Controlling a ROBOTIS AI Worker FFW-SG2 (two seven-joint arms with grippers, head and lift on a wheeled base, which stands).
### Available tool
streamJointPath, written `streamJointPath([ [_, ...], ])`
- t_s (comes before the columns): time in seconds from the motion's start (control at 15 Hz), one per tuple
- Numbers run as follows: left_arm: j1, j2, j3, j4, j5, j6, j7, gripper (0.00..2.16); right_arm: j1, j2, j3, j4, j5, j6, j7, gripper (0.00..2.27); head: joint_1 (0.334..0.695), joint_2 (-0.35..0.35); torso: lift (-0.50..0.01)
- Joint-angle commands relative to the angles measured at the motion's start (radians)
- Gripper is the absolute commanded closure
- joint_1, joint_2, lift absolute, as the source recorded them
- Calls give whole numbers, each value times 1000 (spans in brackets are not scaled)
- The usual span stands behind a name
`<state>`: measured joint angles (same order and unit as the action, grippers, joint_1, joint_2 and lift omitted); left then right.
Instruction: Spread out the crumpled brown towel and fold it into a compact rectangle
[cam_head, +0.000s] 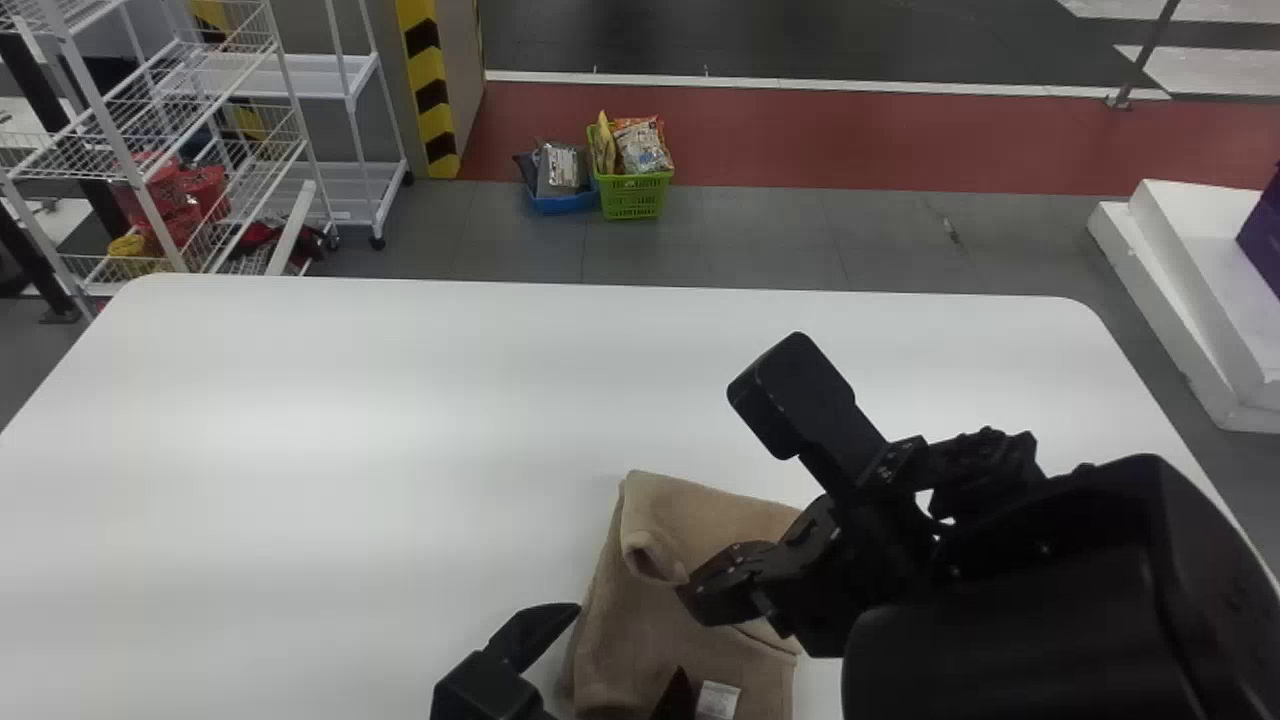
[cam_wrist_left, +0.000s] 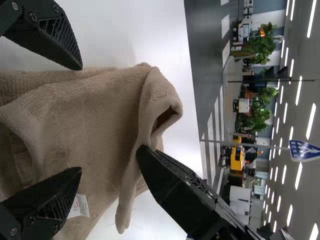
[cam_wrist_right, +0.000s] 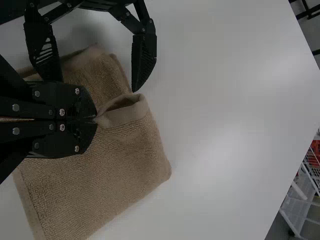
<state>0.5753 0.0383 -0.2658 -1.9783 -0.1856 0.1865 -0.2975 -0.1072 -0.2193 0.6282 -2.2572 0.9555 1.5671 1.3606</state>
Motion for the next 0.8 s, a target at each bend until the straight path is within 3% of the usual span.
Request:
streamJointPath([
  [0.0,-3,0,-4,7,-9,3,3,100,6,-3,-7,-9,-1,5,6,1268,695,-36,-127],
  [0.27,-5,0,-13,10,-34,9,20,100,12,-9,-25,-32,-14,5,6,1268,695,-45,-127],
  [0.4,-5,6,-46,21,-107,-15,95,87,20,-12,-30,-33,-15,5,6,1268,695,-46,-127],
  [0.73,-5,17,-56,24,-109,-49,118,83,38,-15,-38,-47,-27,5,6,1268,695,-53,-127],
])
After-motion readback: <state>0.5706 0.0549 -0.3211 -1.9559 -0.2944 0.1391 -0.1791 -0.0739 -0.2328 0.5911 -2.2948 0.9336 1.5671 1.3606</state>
